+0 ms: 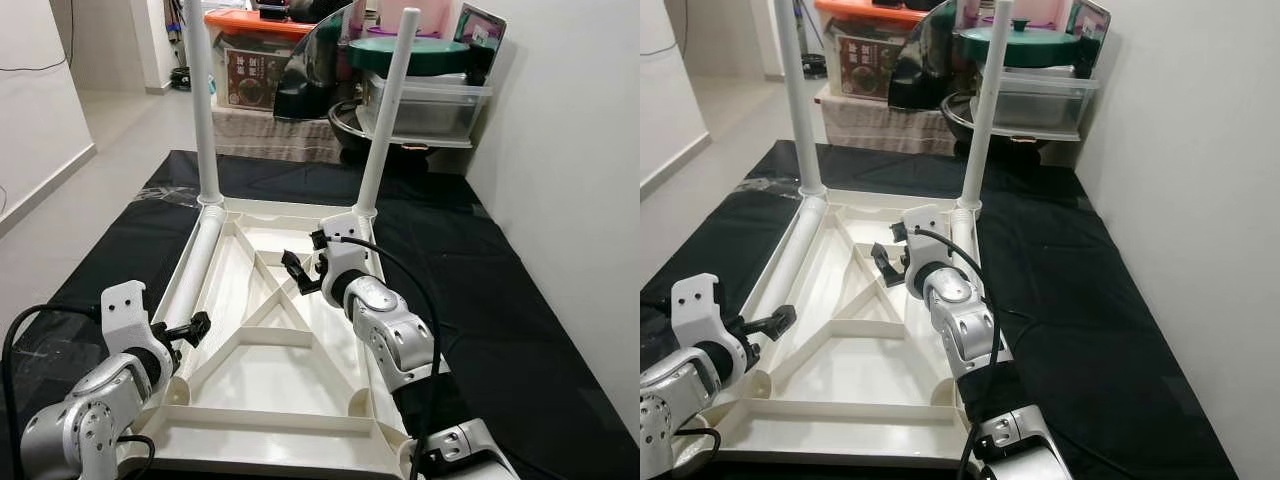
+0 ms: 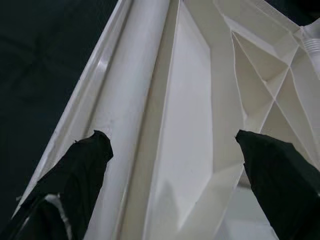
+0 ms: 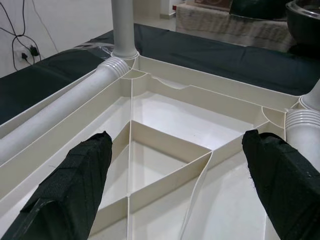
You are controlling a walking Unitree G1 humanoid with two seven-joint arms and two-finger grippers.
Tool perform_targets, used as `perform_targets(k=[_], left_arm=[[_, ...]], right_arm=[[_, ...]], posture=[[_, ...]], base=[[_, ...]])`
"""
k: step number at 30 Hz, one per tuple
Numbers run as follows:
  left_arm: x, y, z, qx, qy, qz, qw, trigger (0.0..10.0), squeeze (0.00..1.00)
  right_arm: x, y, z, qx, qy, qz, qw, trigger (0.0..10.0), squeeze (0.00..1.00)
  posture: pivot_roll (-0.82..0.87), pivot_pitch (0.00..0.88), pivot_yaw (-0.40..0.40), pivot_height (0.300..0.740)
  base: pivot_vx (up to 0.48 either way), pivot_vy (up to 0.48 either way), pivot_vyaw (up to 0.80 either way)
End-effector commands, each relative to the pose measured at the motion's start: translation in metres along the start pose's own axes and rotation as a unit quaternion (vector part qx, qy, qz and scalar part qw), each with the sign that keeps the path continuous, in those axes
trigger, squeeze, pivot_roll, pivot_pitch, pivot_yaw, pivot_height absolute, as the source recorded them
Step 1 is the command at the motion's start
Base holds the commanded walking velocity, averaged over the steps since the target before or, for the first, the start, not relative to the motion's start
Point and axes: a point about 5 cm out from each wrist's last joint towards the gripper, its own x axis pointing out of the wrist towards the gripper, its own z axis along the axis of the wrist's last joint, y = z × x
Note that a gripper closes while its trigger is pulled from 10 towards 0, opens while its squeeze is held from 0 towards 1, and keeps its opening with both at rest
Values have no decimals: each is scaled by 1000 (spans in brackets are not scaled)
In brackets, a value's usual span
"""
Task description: Building children table
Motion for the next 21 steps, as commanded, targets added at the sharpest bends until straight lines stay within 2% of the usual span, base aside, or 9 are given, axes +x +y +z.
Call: perform_targets(k=[1,4,7,9,11,16,21], left_arm=[[6,4,-19,-36,49,-5,998,10000,0],[6,5,-30,-57,77,-3,995,10000,0],[6,7,-28,-58,86,17,994,10000,0],[5,13,-19,-33,93,61,993,10000,0],[4,14,-13,-24,90,73,993,10000,0],[3,16,4,-3,80,89,993,10000,0],[4,18,2,-5,95,90,991,10000,0]], right_arm=[[1,0,-5,-3,17,-2,1000,10000,0],[0,-1,-6,-3,20,-3,1000,10000,0],[0,-4,-8,-1,26,-6,1000,10000,0],[0,-4,-10,4,33,-6,999,10000,0],[0,-4,-10,5,35,-6,999,10000,0],[1,-2,-10,9,37,-5,999,10000,0],[1,-1,-12,10,40,-5,999,10000,0]], posture=[[81,0,-87,740],[77,0,-86,740],[80,0,-86,740],[82,0,-84,740],[83,0,-82,740],[90,0,-77,740],[90,0,-74,740]], base=[[0,0,0],[0,0,0],[0,0,0],[0,0,0],[0,0,0],[0,0,0],[0,0,0]])
